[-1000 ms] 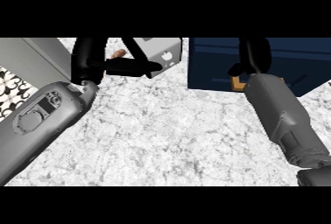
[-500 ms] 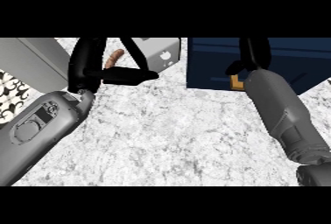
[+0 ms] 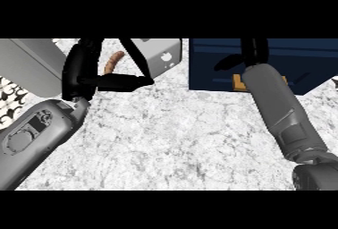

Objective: Pick up the can, place it into the drawer and close the drawer

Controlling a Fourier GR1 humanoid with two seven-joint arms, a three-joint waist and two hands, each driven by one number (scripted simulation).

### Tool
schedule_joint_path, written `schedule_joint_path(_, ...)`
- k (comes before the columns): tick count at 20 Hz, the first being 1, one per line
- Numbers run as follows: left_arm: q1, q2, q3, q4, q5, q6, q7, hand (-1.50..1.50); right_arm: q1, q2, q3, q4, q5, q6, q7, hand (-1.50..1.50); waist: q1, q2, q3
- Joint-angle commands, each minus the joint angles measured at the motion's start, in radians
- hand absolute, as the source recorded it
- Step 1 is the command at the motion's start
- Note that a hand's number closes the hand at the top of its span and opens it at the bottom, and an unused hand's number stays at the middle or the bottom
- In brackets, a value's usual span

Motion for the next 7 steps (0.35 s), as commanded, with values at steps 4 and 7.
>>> schedule_joint_path(4,0.049,-0.007,0.014,-0.019,-0.008,-0.001,-0.009,-1.5,-0.07,0.066,-0.18,-0.045,-0.236,0.104,-0.067,-1.5,-0.009,-0.012,-0.004)
schedule_joint_path(7,0.076,-0.008,0.021,-0.029,-0.031,0.006,-0.014,-1.5,-0.081,0.071,-0.179,-0.023,-0.243,0.11,-0.069,-1.5,-0.012,-0.011,-0.005)
